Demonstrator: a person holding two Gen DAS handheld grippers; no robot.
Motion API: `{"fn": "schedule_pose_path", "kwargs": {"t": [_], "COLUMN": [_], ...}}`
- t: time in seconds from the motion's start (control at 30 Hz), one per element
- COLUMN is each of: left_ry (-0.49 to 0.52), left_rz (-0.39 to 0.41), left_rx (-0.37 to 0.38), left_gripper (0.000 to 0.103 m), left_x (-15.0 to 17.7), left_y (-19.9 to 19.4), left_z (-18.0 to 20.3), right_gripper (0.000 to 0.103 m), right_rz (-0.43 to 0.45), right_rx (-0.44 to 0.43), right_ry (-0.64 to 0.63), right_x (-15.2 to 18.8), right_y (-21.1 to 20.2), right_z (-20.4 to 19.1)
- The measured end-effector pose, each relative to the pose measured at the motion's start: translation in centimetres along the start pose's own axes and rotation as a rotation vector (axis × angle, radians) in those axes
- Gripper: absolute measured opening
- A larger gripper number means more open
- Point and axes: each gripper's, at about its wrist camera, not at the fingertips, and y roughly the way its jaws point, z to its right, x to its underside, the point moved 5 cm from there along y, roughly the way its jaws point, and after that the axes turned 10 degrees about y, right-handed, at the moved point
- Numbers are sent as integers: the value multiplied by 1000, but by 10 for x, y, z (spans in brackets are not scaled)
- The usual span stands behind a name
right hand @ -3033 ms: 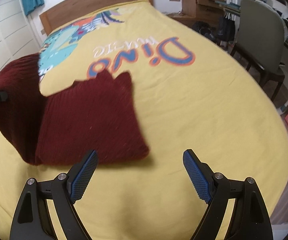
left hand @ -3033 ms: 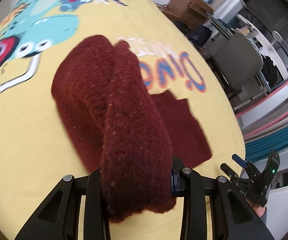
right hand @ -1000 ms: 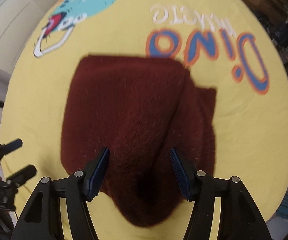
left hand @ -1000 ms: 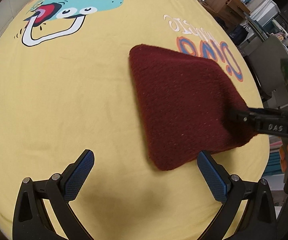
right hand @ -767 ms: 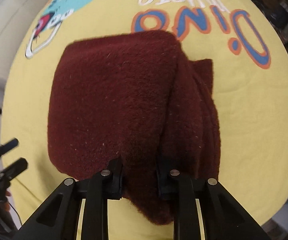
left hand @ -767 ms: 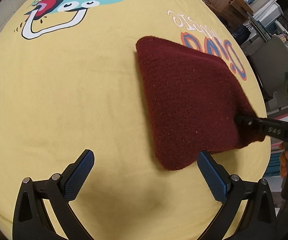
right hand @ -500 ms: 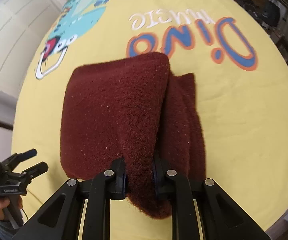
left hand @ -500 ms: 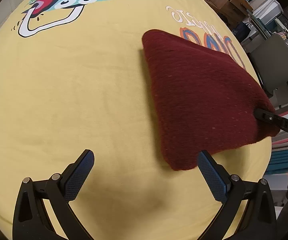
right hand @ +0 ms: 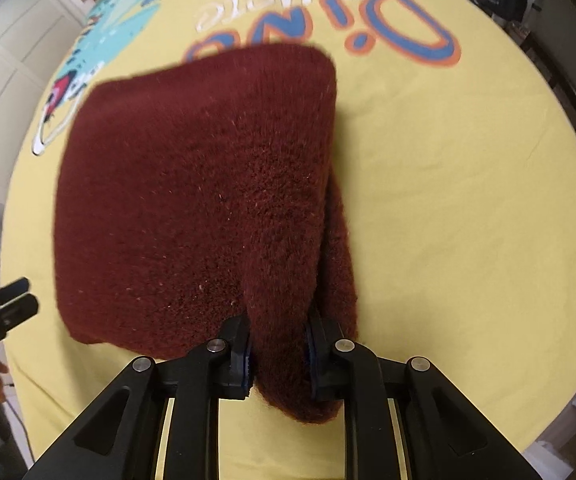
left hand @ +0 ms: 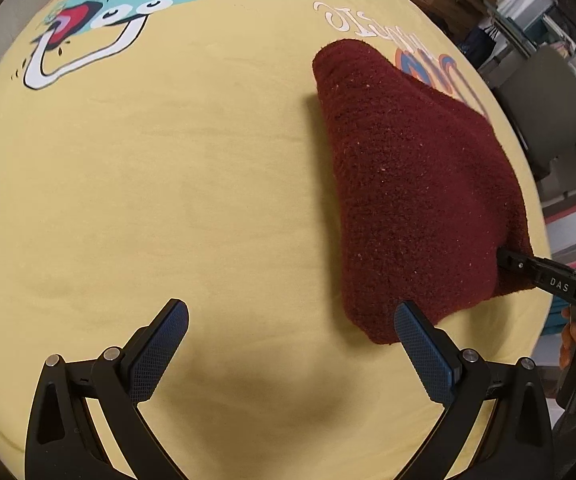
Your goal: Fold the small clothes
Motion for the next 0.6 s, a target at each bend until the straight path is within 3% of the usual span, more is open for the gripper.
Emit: {"fn": "schedule_pose_path", "kwargs": {"t": [0.1,0.17,0.27,0.3,0.6], "left_ry": [-6,-17,-25,-27,-18], "left_rz": [-2,-2,-3,0,21], "left_rx": [-6,-7,-2,-1,-7], "left_gripper": [102,102,102,102,102], "left_x": [3,4,3,5,-11], "left_y": [-2,-2,-1,-1,-6], "left_z": [-5,-8,-9,-10,1], "right_gripper": [28,38,62,75,82], "right_rz": [10,21,35,40,17], "right_rx": [26,57,97,116,83], "right_ry": [-2,-17,-27,-35,-22], "right_x": [1,1,-1,-1,7], "right_y": [3,0,-5,-6,0], "right_z": [-2,-4,-4,-2,12]}}
